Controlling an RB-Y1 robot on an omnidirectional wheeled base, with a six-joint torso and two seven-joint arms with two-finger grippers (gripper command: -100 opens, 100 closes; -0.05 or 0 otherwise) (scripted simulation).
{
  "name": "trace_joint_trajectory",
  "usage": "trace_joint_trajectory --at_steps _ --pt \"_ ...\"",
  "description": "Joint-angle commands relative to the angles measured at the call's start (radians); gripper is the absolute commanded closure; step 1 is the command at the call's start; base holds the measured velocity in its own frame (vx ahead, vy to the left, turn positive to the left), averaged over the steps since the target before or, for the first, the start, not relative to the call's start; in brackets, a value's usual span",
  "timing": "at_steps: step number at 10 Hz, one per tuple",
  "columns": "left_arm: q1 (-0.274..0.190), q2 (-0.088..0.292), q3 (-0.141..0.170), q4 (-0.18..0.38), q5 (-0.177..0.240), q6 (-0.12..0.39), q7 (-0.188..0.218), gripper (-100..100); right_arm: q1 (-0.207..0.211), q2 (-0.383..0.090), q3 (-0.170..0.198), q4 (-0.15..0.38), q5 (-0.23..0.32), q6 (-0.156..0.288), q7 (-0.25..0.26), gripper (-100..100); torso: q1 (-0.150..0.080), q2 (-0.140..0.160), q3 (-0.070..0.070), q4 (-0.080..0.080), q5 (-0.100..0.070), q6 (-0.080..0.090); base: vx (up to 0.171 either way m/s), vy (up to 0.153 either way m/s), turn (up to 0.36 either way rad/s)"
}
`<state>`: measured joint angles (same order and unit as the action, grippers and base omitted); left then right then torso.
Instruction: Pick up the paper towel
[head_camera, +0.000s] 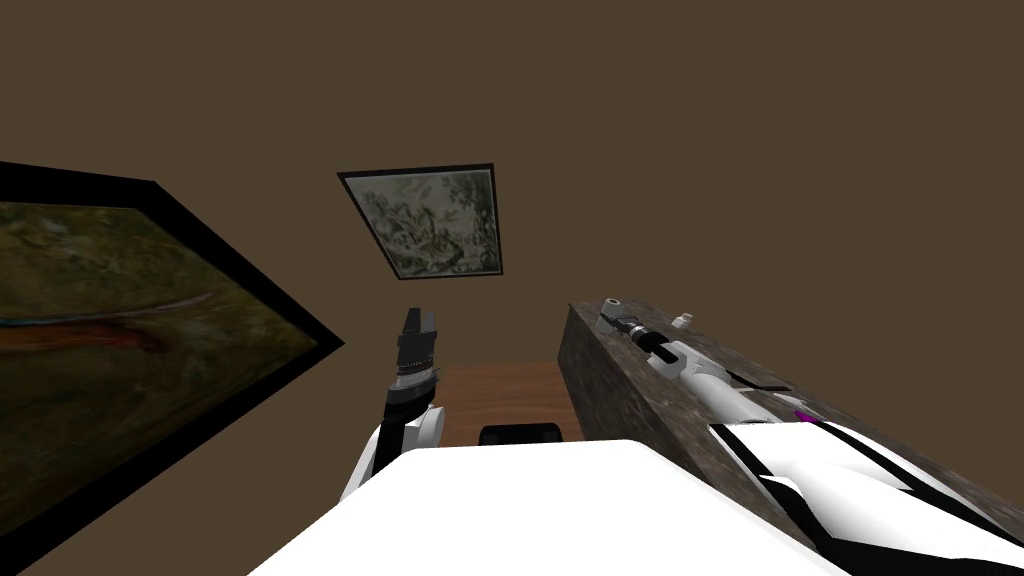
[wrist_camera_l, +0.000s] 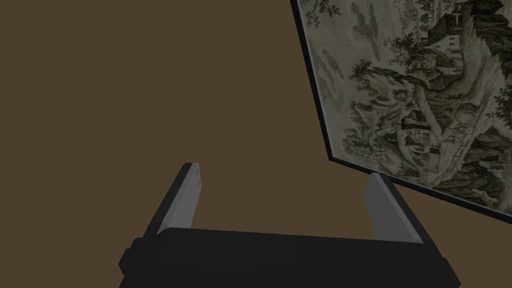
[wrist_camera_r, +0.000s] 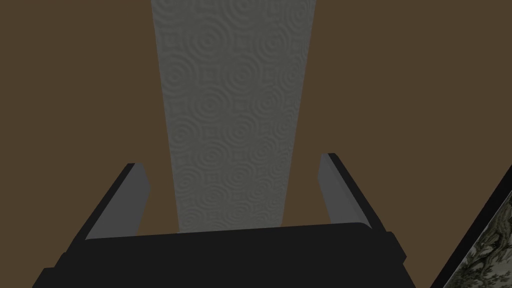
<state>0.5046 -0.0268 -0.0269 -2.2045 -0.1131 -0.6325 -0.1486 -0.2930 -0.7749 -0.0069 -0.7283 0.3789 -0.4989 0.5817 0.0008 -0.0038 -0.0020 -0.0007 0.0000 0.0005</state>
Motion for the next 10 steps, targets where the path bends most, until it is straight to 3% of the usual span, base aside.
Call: trace_joint_trajectory --at_steps 1,2,3,7,8,9,10 --pt "0.0 0.0 0.0 0.0 0.0 0.0 0.0 0 0.006 -0.001 0.0 -0.009 -0.047 0.006 0.027 -100 0.0 0.0 0.0 0.0 0.0 0.0 0.001 0.007 0.009" --pt "0.0 0.0 0.0 0.0 0.0 0.0 0.0 0 -0.003 0.001 0.001 0.005 -0.028 -0.001 0.02 -100 -0.001 0.0 0.0 0.0 0.0 0.0 0.0 0.0 0.0" --pt "0.0 0.0 0.0 0.0 0.0 0.0 0.0 0 -0.003 0.001 0.001 0.005 -0.031 -0.001 0.024 100 -0.002 0.0 0.0 0.0 -0.001 0.0 0.0 0.0 0.0" --pt "0.0 0.0 0.0 0.0 0.0 0.0 0.0 0 -0.003 0.002 0.001 0.004 -0.031 -0.003 0.023 100 -0.002 0.0 0.0 0.0 0.0 0.001 0.0 0.0 0.0" --pt "0.0 0.0 0.0 0.0 0.0 0.0 0.0 0 -0.003 0.002 0.001 0.004 -0.031 -0.003 0.023 0 -0.002 0.0 0.0 0.0 0.0 0.001 0.0 0.0 0.0" --pt "0.0 0.0 0.0 0.0 0.0 0.0 0.0 0 0.038 0.023 -0.007 -0.046 0.019 0.047 -0.027 100 -0.002 0.0 0.0 0.0 0.0 0.001 -0.001 -0.074 0.044" --pt "0.0 0.0 0.0 0.0 0.0 0.0 0.0 0 0.038 0.023 -0.007 -0.081 0.042 0.053 -0.053 100 -0.006 0.001 -0.001 -0.003 -0.004 0.002 -0.01 -0.079 0.031"
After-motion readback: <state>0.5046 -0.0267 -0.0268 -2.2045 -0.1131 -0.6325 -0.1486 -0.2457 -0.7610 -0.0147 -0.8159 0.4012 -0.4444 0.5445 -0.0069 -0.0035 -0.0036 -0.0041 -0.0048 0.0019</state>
